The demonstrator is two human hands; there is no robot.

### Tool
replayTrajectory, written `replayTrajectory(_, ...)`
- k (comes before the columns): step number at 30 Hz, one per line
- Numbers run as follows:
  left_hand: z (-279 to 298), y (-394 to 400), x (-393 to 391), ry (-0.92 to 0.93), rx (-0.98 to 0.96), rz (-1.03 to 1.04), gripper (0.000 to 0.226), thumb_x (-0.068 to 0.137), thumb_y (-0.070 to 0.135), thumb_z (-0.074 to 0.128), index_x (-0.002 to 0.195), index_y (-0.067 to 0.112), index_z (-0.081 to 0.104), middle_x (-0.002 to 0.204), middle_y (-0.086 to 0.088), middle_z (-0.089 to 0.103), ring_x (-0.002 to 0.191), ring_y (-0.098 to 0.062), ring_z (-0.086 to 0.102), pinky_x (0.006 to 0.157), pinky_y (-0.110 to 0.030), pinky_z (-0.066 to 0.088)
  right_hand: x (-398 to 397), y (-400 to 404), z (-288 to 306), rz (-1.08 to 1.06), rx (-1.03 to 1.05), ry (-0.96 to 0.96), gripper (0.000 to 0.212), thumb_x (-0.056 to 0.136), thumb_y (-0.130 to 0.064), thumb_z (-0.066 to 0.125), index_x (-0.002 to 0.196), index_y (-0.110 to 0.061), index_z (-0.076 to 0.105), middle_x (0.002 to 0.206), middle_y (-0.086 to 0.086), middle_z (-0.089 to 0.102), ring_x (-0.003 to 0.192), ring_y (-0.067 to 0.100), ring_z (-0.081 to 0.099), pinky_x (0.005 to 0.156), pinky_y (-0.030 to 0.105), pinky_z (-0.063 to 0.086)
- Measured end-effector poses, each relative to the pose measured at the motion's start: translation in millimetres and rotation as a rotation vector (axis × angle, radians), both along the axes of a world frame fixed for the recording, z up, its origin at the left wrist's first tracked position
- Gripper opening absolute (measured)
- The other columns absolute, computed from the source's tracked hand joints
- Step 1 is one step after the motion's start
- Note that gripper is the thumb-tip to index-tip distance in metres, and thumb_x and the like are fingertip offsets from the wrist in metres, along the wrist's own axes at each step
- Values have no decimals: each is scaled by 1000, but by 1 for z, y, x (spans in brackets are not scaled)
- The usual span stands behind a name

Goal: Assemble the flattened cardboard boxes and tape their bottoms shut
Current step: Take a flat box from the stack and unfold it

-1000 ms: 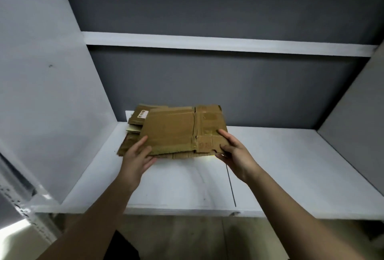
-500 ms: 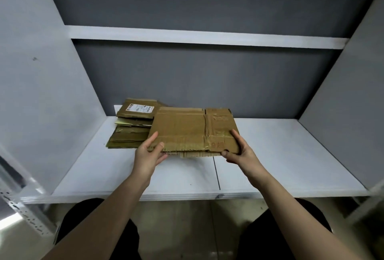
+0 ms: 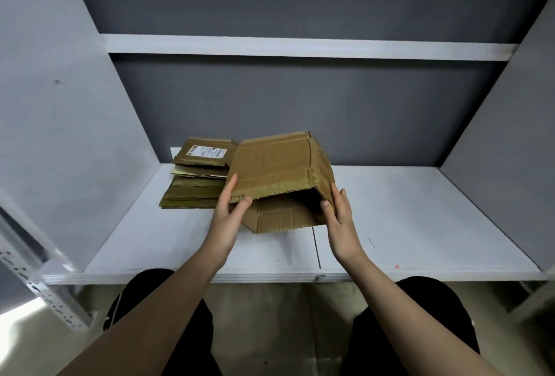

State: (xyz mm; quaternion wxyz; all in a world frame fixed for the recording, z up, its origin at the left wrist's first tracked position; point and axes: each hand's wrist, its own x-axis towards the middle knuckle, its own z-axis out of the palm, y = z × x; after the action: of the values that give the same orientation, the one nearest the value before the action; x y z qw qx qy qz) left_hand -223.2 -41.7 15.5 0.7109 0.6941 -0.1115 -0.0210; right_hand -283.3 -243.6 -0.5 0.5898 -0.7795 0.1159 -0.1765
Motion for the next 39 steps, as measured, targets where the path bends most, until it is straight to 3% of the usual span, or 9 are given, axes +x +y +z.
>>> replayTrajectory(3, 0, -6, -5, -96, 107, -5, 78, 92, 8, 56, 148, 40, 12, 146, 19, 27, 131, -3, 36, 104, -25, 35, 0, 8, 4, -36, 9, -73, 50, 104, -34, 32, 152, -26, 21, 159, -12, 16, 146, 3, 11, 117, 22, 12)
replayTrajectory(7, -1, -11, -6, -113, 161, 51, 86, 93, 1, 51, 149, 40, -1, 134, 11, 41, 114, 1, 47, 91, -20, 40, 1, 15, 13, -153, 94, -133, 44, 105, -31, 31, 148, -23, 33, 149, -8, 40, 137, 8, 35, 114, 29, 29)
replayTrajectory(13, 14, -15, -10, 17, -38, 83, 43, 100, 17, 45, 140, 18, 32, 144, 0, 43, 123, -5, 43, 97, -19, 35, 3, 8, 31, -227, -87, -3, 37, 103, -32, 32, 138, -22, 41, 124, -3, 57, 111, 21, 52, 82, 29, 35)
replayTrajectory(19, 19, -9, -5, 71, 14, -76, 50, 98, 27, 47, 146, 28, 30, 141, 9, 41, 125, -5, 39, 99, -21, 31, 16, -5, 27, -217, -13, 36, 24, 99, -20, 34, 105, -15, 56, 113, 11, 62, 101, 27, 56, 88, 41, 44)
replayTrajectory(25, 13, -4, 14, 96, 178, -132, 53, 98, 34, 46, 148, 30, 29, 148, 6, 36, 128, -7, 38, 88, -15, 37, 28, -17, 20, -85, -67, 182, 41, 98, -30, 41, 138, -22, 41, 128, 1, 55, 116, 24, 54, 101, 46, 44)
replayTrajectory(29, 1, 4, 35, 158, 201, -149, 47, 99, 40, 40, 144, 32, 35, 149, 5, 37, 135, -14, 35, 103, -30, 31, 39, -26, 11, 3, -85, 227, 51, 89, -45, 49, 137, -27, 42, 140, 2, 50, 118, 26, 55, 97, 49, 48)
replayTrajectory(32, -7, 6, 46, 189, 225, -170, 47, 99, 47, 31, 144, 34, 37, 150, 6, 35, 136, -15, 33, 103, -33, 30, 47, -30, 5, 64, -104, 241, 45, 97, -38, 48, 139, -23, 40, 134, -2, 50, 109, 22, 57, 82, 37, 53)
replayTrajectory(35, -16, 8, 57, 211, 269, -165, 49, 100, 47, 17, 144, 33, 35, 151, 1, 31, 138, -20, 31, 98, -32, 27, 53, -33, 2, 123, -113, 231, 45, 97, -48, 43, 138, -30, 40, 125, -10, 50, 102, 12, 54, 71, 28, 51)
replayTrajectory(39, -28, 9, 65, 201, 241, -140, 48, 101, 43, 17, 143, 31, 35, 152, 0, 31, 136, -21, 34, 97, -34, 29, 51, -34, -12, 123, -47, 166, 51, 90, -67, 32, 132, -40, 44, 135, -12, 50, 117, 8, 48, 83, 28, 46)
